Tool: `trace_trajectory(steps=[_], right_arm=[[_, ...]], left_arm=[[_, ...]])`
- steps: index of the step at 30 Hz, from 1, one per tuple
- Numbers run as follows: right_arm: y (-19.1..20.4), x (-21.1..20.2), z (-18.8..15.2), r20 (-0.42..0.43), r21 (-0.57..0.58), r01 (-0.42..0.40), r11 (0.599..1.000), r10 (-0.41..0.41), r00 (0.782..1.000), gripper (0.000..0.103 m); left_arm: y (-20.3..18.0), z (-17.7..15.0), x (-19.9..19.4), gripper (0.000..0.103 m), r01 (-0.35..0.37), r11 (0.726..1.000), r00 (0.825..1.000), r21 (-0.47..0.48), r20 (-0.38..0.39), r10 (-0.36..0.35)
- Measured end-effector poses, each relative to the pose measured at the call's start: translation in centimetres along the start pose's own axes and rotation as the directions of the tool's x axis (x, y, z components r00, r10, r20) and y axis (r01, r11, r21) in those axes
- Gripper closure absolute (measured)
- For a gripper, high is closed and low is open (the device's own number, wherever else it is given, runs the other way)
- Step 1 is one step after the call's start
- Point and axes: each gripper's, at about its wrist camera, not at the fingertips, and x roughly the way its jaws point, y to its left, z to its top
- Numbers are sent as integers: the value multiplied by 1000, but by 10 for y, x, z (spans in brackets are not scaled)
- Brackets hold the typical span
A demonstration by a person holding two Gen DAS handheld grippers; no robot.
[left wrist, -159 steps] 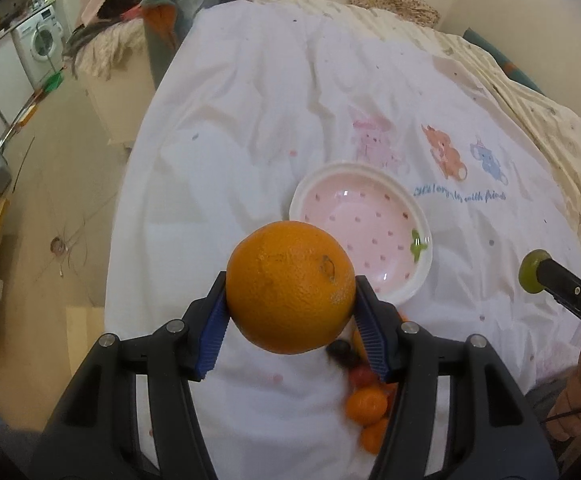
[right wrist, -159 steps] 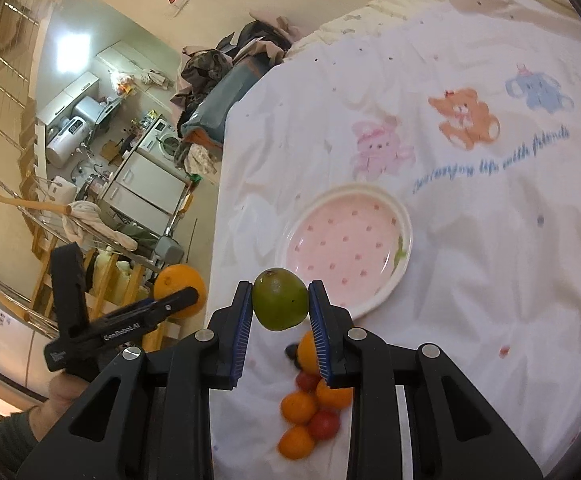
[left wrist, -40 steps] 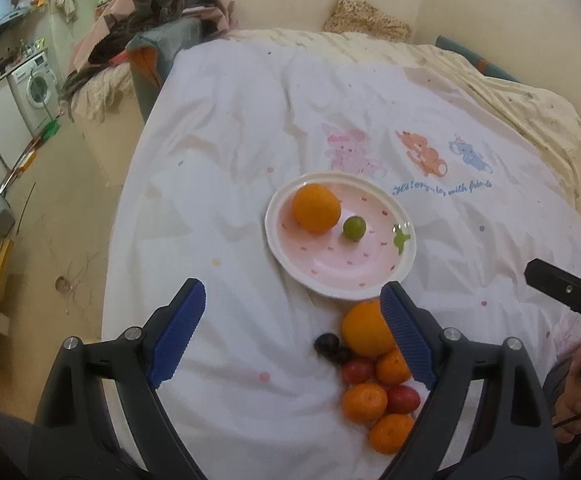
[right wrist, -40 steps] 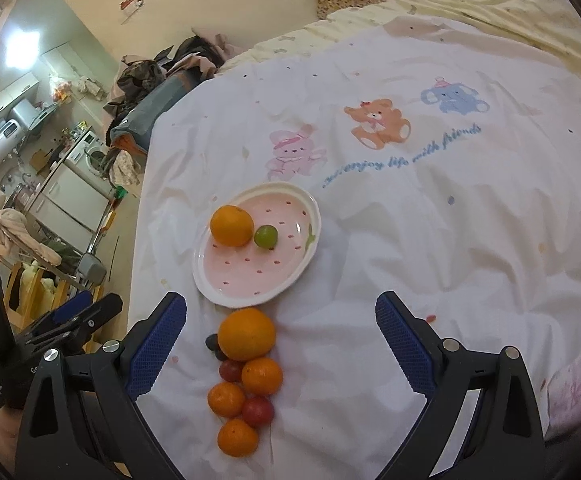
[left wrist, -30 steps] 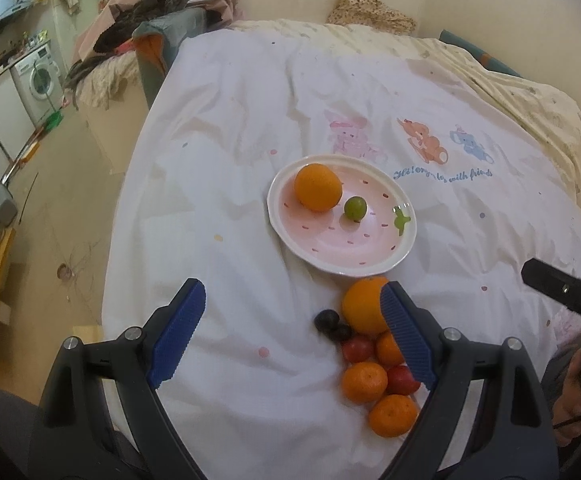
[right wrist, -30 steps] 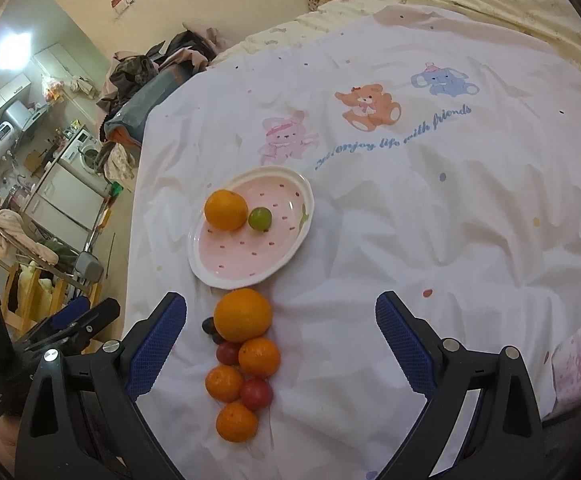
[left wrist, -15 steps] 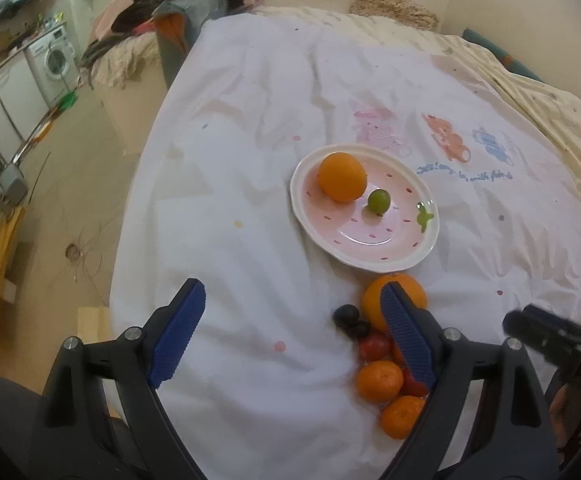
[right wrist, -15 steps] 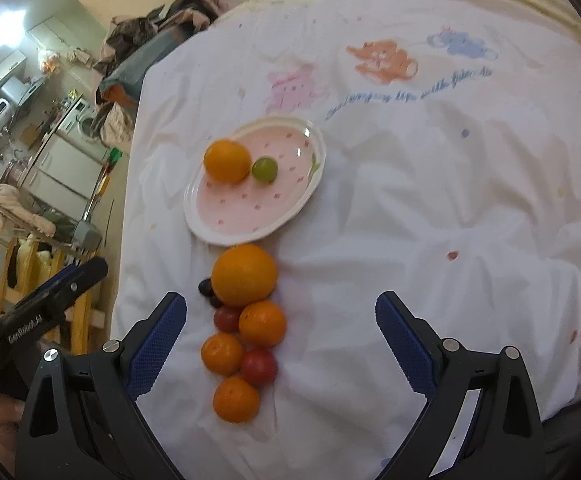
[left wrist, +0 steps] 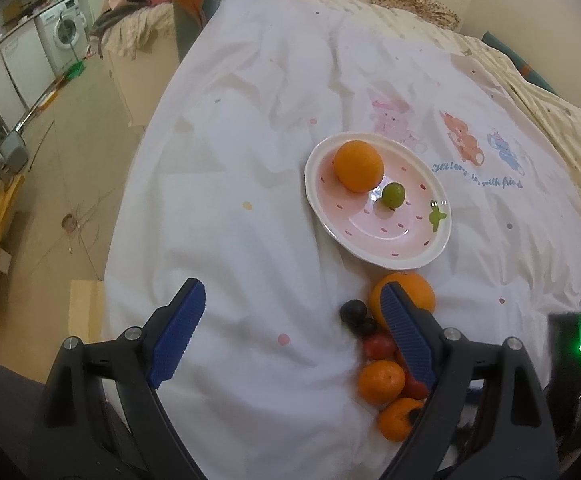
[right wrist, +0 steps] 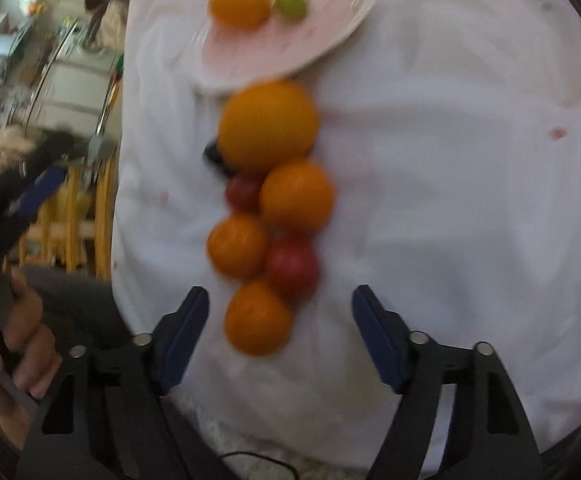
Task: Organize fruits
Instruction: 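Grasp a mandarin with the left tool while the right tool grasps another mandarin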
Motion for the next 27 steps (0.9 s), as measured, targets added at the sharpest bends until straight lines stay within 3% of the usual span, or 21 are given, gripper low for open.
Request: trace_trajectory(steps=[4,9,11,17,22,27], right_arm=[[20,17,-6,-29,-96,62,993,-65,997,29],[27,25,-9,-31,-152,134,979,-140,990,47],[27,25,-11,-48,-166,117,979,-126,991,57],[23,10,-12,-54,-163,80,983,-89,995,58],[18,-33,-5,30,-140,59,988,-56,998,58],[1,-82,12,171,-99,70,993,-53,984,58]], left_arm=[[-1,0,3,16,-4,1000,1000,-6,-12,4],[-2,1,5,16,-9,1000,1000,-1,-14,9],[-2,1,7,16,-9,1000,1000,-3,-23,9],[-5,-2,11,16,-18,1000,999,21,-33,18],[-17,-13,24,16,-22,995,993,95,-116,33],[-36,-26,35,16,16,983,981,181,-193,19]])
